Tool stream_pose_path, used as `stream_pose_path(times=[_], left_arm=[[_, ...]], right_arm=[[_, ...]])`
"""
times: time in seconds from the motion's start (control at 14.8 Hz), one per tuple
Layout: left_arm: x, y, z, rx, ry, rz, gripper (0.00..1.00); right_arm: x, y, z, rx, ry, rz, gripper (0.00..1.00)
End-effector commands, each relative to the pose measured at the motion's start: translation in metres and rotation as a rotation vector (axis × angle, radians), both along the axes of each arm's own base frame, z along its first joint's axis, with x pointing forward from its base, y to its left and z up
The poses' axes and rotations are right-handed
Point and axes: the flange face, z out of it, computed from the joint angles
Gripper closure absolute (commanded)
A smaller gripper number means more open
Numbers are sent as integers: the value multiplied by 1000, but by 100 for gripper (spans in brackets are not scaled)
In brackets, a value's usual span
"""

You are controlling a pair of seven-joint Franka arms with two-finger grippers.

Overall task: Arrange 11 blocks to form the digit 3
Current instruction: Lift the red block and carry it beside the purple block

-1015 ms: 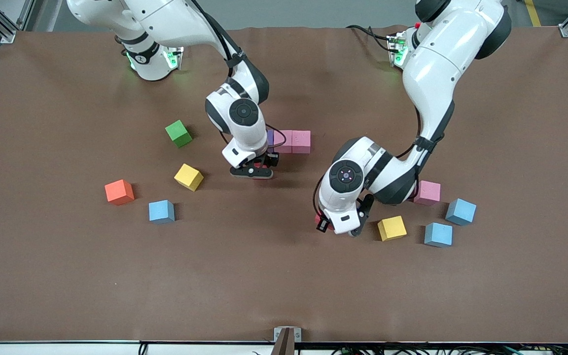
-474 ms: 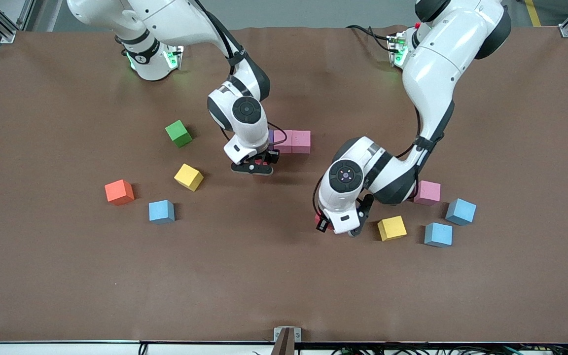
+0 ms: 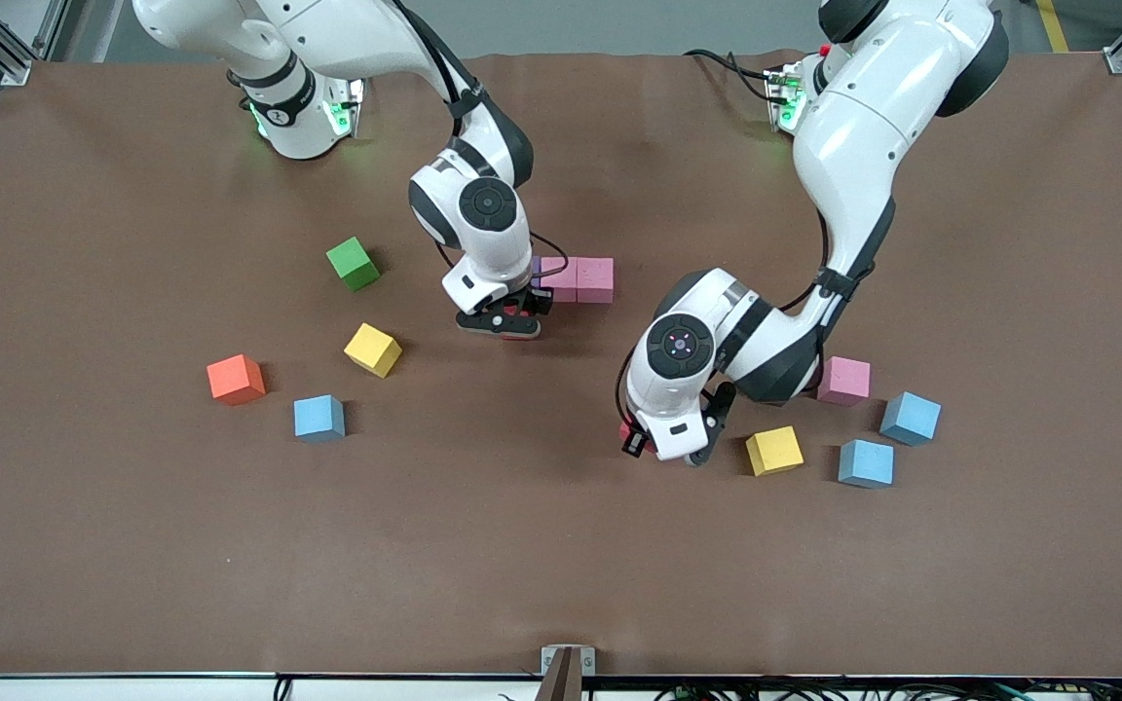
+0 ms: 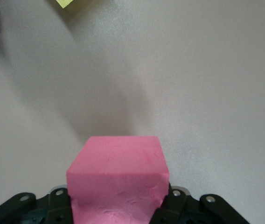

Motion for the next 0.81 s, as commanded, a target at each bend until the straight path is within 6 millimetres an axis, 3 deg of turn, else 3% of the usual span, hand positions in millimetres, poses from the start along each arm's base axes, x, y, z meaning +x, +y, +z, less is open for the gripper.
stream_pose_path(times=[0.0, 0.74], left_arm=[[0, -1, 7, 8, -22, -7, 56], [1, 0, 8, 8, -24, -10, 56]], right_arm=[[-12, -1, 8, 17, 2, -23, 97], [-16, 1, 2, 20, 1, -15, 97]])
